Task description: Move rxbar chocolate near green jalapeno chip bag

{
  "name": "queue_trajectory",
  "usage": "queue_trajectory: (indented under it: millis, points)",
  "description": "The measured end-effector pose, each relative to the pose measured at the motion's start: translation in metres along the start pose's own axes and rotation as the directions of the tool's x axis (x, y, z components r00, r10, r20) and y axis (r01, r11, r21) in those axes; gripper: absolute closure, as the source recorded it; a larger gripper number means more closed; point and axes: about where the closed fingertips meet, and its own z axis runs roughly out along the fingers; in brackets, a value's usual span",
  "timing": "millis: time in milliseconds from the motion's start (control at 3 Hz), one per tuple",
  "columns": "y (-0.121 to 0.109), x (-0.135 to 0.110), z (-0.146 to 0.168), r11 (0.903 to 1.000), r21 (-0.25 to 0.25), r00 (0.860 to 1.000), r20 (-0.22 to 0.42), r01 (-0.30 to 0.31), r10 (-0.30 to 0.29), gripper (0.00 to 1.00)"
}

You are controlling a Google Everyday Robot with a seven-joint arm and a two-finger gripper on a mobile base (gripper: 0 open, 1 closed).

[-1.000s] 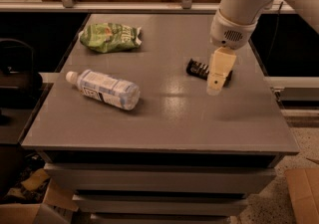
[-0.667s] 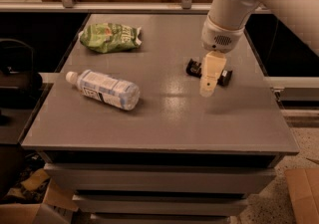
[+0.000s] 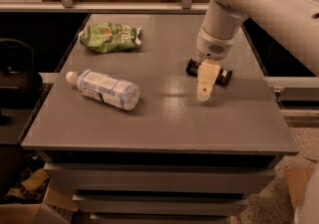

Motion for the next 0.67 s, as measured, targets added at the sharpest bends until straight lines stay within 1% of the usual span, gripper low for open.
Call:
queue_trajectory:
  millis: [667]
  points:
    - [-0.021, 0.020, 0.013, 1.0000, 0.003, 1.000, -0.022, -0.004, 0.004, 0.00]
